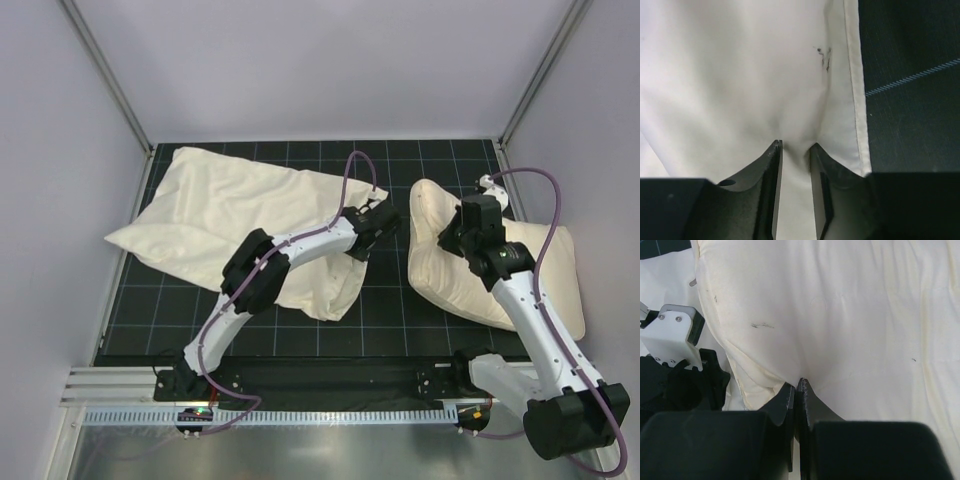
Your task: Put the pillow into the pillowcase
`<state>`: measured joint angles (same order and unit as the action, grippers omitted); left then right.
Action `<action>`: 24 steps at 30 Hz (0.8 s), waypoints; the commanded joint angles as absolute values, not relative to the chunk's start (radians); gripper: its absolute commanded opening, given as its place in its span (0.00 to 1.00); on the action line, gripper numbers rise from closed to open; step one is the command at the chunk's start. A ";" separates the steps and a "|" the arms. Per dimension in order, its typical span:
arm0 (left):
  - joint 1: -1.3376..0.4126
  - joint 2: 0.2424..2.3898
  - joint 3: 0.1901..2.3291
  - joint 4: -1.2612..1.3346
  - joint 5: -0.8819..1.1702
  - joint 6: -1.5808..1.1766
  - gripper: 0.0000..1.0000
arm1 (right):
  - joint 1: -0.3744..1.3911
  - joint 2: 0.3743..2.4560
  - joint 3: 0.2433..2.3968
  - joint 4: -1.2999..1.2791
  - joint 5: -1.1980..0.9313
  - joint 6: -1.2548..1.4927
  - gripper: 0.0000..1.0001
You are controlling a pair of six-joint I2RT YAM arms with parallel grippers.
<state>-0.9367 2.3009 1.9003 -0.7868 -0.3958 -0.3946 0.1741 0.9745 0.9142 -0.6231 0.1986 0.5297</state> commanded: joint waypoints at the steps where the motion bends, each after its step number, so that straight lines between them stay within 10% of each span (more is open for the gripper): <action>1: -0.910 2.336 1.957 -0.821 -0.423 -0.411 0.28 | 0.147 0.937 0.908 -0.603 0.298 0.538 0.04; 5: -0.902 2.281 1.927 -0.818 -0.422 -0.416 0.00 | 0.149 0.939 0.888 -0.586 0.273 0.534 0.04; 24: -0.827 2.105 1.879 -0.824 -0.336 -0.420 0.00 | 0.265 0.922 0.681 -0.285 -0.307 0.505 0.04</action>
<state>-0.8318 2.1567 1.8874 -0.8280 -0.3561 -0.4126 0.2024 0.9230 0.6559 -0.4412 -0.2070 0.4797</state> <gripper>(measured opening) 0.010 0.076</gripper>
